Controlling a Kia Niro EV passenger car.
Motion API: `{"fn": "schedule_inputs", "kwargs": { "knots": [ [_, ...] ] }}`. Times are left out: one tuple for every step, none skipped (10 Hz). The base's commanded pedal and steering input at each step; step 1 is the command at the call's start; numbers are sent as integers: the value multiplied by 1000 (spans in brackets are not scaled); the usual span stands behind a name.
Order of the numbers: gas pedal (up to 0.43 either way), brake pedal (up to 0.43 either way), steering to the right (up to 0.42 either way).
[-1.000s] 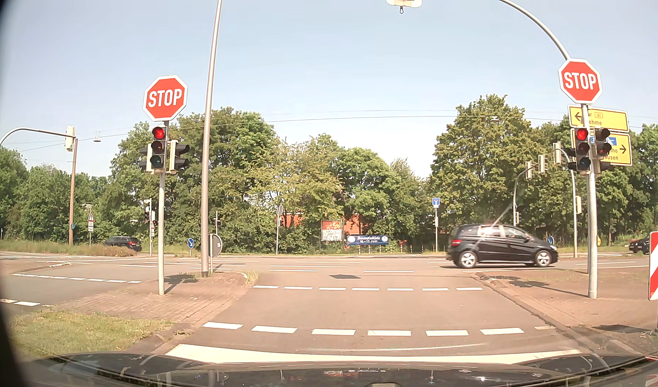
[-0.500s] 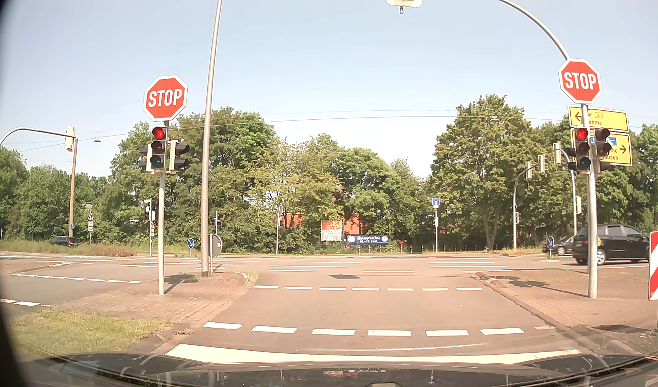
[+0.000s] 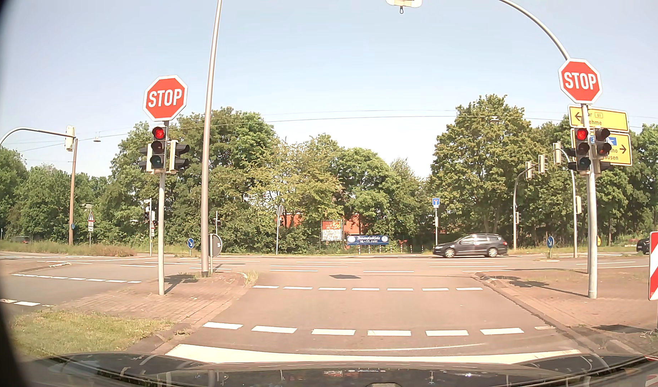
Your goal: Follow the waypoints while adhering to traffic rules and regulations
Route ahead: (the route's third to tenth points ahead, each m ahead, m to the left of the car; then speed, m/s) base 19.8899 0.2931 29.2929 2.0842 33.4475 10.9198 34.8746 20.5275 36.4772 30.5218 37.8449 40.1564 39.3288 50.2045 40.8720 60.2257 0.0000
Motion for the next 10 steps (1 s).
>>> {"fn": "schedule_inputs", "kwargs": {
  "knots": [
    [0,250,1],
    [0,256,1],
    [0,250,1],
    [0,250,1],
    [0,250,1],
    [0,256,1],
    [0,250,1],
    [0,250,1],
    [0,250,1],
    [0,244,1]
  ]
}}
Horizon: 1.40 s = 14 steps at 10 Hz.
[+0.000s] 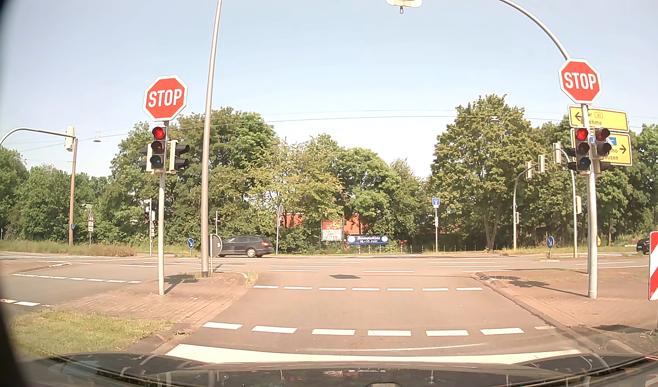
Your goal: Follow the waypoints while adhering to traffic rules and regulations
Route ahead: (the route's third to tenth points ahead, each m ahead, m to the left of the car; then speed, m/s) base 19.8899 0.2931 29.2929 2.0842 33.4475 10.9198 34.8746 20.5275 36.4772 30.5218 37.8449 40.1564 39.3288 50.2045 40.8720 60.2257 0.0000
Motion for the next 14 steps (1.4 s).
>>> {"fn": "schedule_inputs", "kwargs": {
  "knots": [
    [0,250,1],
    [0,250,1],
    [0,250,1],
    [0,250,1],
    [0,256,1],
    [0,250,1],
    [0,250,1],
    [0,250,1],
    [0,250,1],
    [0,250,1],
    [0,250,1],
    [0,250,1],
    [0,250,1],
    [0,244,1]
  ]
}}
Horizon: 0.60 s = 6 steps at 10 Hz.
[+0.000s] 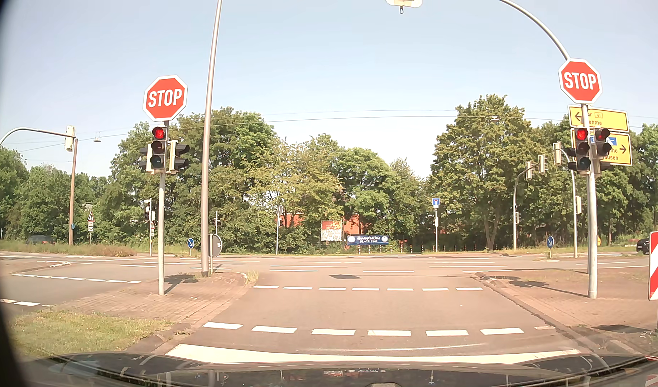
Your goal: Follow the waypoints while adhering to traffic rules and regulations
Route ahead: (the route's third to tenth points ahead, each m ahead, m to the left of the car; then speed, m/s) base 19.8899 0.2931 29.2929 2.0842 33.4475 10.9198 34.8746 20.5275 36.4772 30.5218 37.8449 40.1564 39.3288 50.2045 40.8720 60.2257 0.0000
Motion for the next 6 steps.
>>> {"fn": "schedule_inputs", "kwargs": {
  "knots": [
    [0,244,1],
    [0,250,1],
    [0,244,1],
    [0,244,1],
    [0,244,1],
    [0,250,1]
  ]
}}
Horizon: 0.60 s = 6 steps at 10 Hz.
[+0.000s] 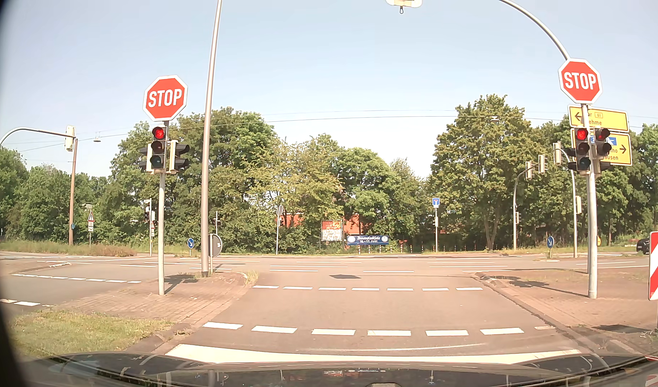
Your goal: Follow the waypoints while adhering to traffic rules and regulations
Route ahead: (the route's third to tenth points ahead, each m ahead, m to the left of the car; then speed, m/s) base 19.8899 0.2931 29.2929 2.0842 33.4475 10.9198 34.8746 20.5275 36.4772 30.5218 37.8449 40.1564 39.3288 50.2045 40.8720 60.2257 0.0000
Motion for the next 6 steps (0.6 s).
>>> {"fn": "schedule_inputs", "kwargs": {
  "knots": [
    [0,250,1],
    [0,244,1],
    [0,244,1],
    [0,244,1],
    [0,244,1],
    [0,244,1]
  ]
}}
